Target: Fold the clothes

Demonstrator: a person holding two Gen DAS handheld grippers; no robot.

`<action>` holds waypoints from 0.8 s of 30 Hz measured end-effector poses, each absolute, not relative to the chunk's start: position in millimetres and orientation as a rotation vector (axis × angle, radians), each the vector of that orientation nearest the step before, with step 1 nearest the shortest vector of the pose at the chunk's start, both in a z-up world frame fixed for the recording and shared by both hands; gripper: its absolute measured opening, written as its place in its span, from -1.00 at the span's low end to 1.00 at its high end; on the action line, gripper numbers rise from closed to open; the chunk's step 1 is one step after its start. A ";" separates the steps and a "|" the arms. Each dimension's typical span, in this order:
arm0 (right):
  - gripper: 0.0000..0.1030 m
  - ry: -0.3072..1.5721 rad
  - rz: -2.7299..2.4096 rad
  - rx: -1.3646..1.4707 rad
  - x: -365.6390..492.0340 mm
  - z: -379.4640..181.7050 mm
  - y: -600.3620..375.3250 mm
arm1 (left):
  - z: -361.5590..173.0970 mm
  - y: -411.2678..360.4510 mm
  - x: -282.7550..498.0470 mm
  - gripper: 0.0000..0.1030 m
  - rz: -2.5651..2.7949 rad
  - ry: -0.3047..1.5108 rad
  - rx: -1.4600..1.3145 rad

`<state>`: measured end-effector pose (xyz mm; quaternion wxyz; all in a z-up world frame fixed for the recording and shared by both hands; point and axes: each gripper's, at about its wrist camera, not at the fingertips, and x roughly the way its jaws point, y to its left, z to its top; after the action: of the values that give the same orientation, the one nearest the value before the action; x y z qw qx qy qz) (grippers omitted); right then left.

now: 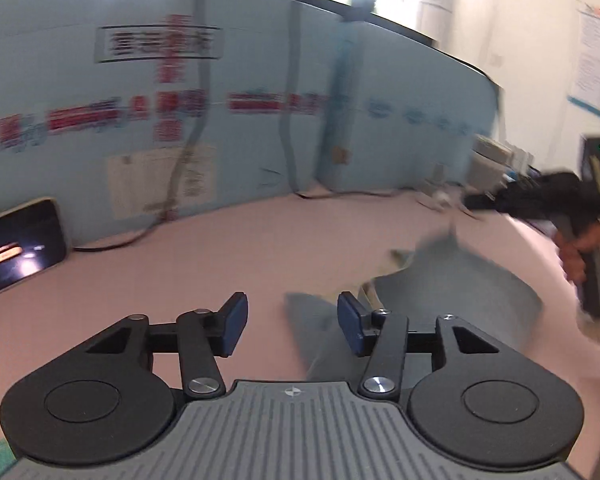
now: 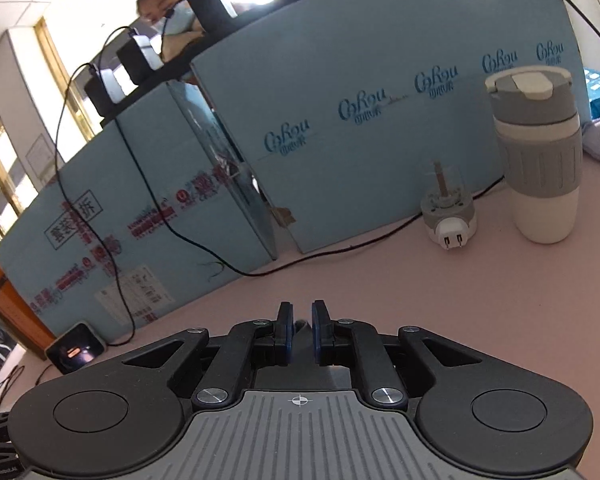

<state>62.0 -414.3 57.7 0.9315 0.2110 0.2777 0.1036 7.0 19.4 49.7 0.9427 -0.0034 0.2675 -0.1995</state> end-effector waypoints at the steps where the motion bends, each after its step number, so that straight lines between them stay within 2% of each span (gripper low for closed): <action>1: -0.75 0.569 0.199 0.439 65.4 52.3 -415.5 | 50.4 23.5 9.7 -0.08 -0.377 0.534 -0.004; 4: -0.74 0.562 0.174 0.407 65.5 46.5 -415.5 | 57.0 27.3 7.7 -0.05 -0.391 0.504 -0.012; 6: -0.74 0.540 0.182 0.371 59.7 48.3 -414.1 | 63.3 17.9 -4.2 0.16 -0.435 0.476 0.019; 8: -0.74 0.546 0.224 0.371 54.5 49.8 -412.3 | 69.1 5.9 -17.3 0.25 -0.484 0.451 0.053; 12: -0.74 0.595 0.326 0.333 40.1 45.9 -396.0 | 68.0 -23.1 -40.2 0.25 -0.623 0.466 0.074; 14: -0.65 0.620 0.371 0.297 31.5 42.5 -385.6 | 60.0 -37.3 -48.1 0.24 -0.669 0.477 0.102; 16: -0.62 0.646 0.417 0.260 22.9 39.2 -375.2 | 48.7 -49.0 -53.8 0.16 -0.677 0.486 0.134; 18: -0.62 0.671 0.424 0.219 14.9 35.0 -369.7 | 37.7 -52.9 -54.3 -0.12 -0.669 0.529 0.141; 19: -0.62 0.684 0.422 0.200 9.7 33.0 -368.8 | 32.8 -51.8 -54.5 -0.17 -0.671 0.553 0.133; 24: -0.62 0.727 0.399 0.134 -17.2 22.3 -372.4 | 10.5 -36.3 -62.5 -0.19 -0.642 0.667 0.073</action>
<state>-17.2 -372.4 22.3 0.9130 0.0649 0.3529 0.1939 -62.5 -36.3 10.5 0.8942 0.0350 0.3216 -0.3095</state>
